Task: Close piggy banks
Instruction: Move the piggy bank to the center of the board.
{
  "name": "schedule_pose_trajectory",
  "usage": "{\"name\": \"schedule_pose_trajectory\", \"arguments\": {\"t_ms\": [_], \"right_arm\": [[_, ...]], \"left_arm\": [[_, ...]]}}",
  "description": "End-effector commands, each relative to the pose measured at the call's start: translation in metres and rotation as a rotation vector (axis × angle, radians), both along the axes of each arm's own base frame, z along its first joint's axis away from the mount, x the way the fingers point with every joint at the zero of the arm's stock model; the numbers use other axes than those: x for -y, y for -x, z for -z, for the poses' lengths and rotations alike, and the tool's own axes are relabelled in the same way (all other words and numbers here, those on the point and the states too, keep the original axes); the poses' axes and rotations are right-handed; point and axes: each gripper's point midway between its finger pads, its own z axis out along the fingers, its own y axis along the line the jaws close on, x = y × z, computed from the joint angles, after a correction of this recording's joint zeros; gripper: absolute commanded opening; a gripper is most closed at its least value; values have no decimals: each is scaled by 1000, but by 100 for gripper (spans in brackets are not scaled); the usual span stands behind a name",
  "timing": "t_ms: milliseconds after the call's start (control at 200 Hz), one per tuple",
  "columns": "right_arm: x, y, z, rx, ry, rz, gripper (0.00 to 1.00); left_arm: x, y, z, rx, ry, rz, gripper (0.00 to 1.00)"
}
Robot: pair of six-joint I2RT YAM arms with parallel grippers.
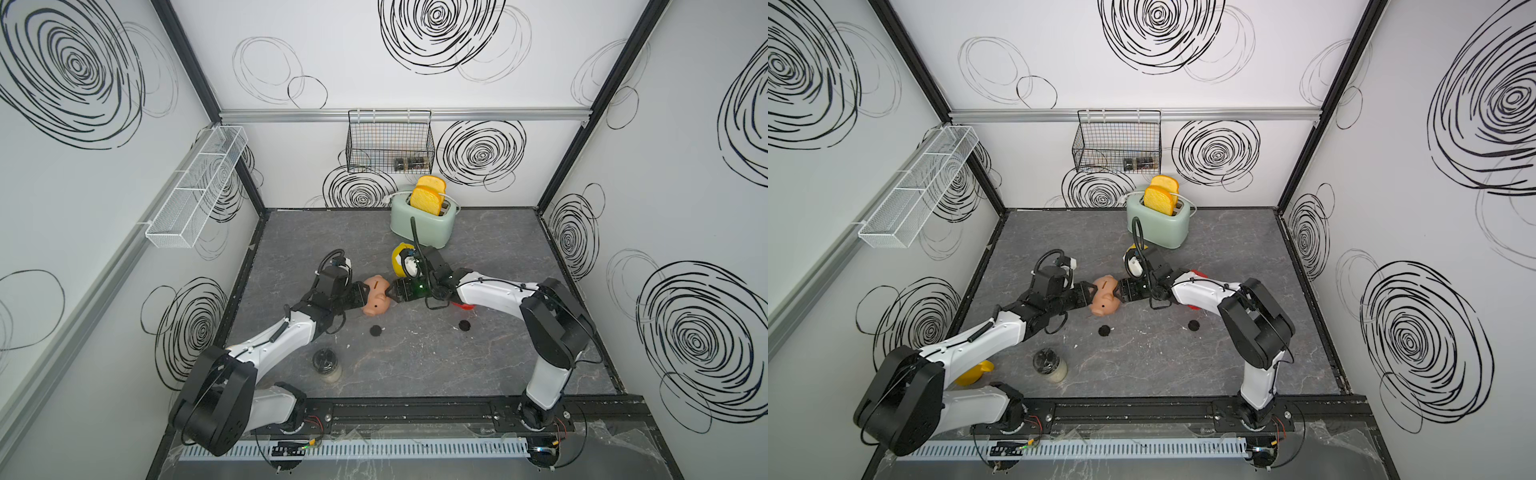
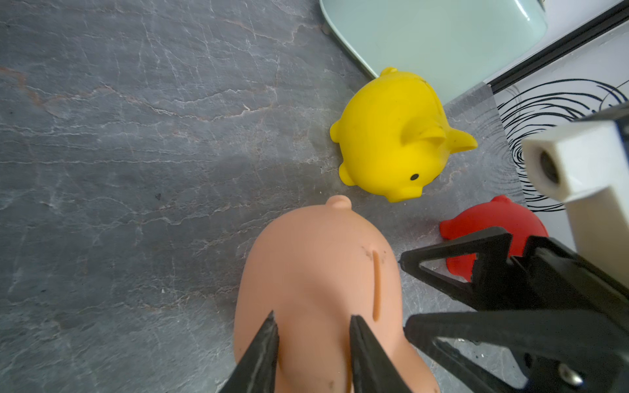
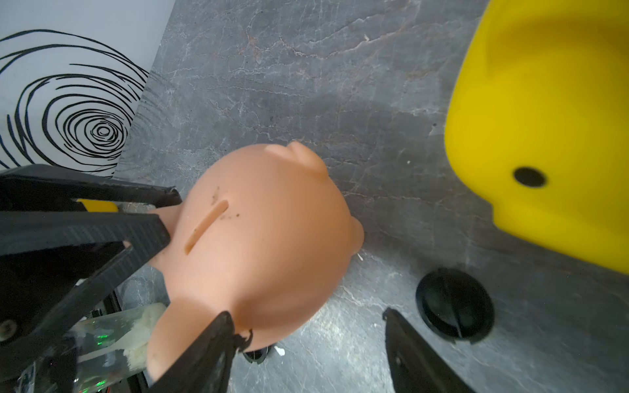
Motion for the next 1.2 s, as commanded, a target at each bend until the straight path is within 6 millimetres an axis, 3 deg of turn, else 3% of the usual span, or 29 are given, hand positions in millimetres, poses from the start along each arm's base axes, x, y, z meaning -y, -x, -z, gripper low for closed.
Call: {"name": "schedule_pose_trajectory", "arguments": {"t_ms": [0,505,961,1196], "right_arm": [[-12,-1,1,-12,-15,-16,70],[-34,-22,16,-34,8,-22,68],[-27,-23,-18,23,-42,-10,66],[-23,-18,-26,30,-53,-8,66]], "left_arm": [[-6,3,14,-44,-4,-24,39],[-11,2,9,-37,20,-41,41],[-20,7,-20,5,17,-50,51],[-20,7,-15,-1,2,-37,52]]}}
